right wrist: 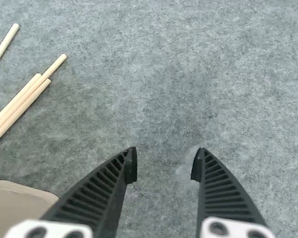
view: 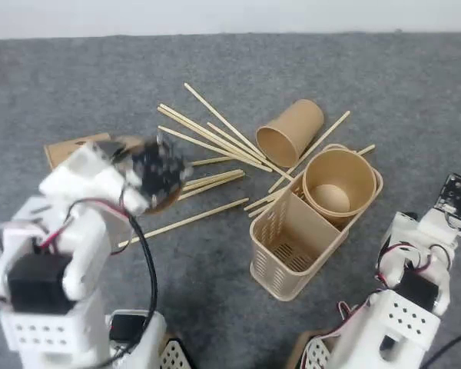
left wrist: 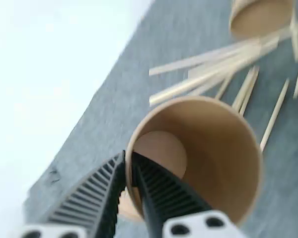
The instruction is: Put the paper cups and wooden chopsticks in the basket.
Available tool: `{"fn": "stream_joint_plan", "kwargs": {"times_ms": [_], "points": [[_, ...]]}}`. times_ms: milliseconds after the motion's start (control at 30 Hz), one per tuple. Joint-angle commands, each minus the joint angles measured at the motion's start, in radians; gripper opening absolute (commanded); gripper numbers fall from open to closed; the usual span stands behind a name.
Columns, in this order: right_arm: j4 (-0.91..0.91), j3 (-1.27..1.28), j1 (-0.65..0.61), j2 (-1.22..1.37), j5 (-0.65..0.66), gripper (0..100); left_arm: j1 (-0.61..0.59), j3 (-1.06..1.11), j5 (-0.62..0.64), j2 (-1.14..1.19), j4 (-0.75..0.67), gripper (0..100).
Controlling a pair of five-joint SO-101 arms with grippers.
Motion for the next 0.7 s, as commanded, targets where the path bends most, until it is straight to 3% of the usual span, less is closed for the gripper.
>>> {"fn": "stream_joint_plan", "kwargs": {"times_ms": [0, 267, 400, 667], "points": [[-0.021, 0.000, -0.008, -0.015, 0.003, 19.3, 0.091, -0.259, 0.244, 0.133, 0.008, 1], [-0.021, 0.003, -0.010, -0.015, 0.003, 19.3, 0.350, -0.944, 0.638, 0.526, 0.199, 1], [-0.021, 0.003, -0.010, -0.015, 0.003, 19.3, 0.407, -1.260, 0.901, 0.724, 0.261, 1], [-0.042, 0.008, -0.012, -0.015, 0.003, 19.3, 0.634, -1.339, 0.968, 0.858, 0.245, 1]]}}
